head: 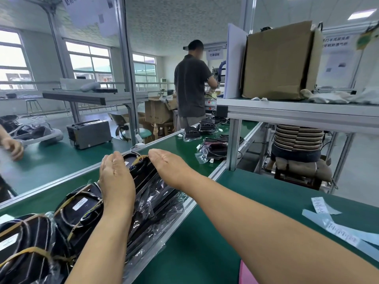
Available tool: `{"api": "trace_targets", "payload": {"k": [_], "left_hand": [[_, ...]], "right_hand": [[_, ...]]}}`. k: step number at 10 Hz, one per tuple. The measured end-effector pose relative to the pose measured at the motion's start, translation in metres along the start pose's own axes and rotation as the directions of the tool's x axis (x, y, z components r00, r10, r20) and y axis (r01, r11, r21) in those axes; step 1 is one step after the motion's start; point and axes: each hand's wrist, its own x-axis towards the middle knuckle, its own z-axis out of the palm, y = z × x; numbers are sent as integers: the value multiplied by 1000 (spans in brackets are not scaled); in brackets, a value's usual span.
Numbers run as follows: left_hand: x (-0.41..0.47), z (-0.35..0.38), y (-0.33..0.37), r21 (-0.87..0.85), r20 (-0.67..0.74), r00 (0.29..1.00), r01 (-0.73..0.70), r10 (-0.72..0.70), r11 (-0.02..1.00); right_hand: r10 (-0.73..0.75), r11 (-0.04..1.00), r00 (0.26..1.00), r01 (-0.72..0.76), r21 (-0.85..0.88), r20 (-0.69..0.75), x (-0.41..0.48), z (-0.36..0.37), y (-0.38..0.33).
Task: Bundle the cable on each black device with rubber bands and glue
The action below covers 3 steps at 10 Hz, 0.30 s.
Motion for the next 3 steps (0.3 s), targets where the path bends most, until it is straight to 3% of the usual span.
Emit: {"api": "trace_targets", "payload": {"k": [2,3], "left_hand": [[-11,3,7,-27,14,996,-92,92,995],[-25,7,17,-101,48,990,-124,130,987]], "right_hand": [[31,999,993,-30,11,-110,-17,-18,7],[65,996,962,-45,81,-266,-36,-34,15]]}}
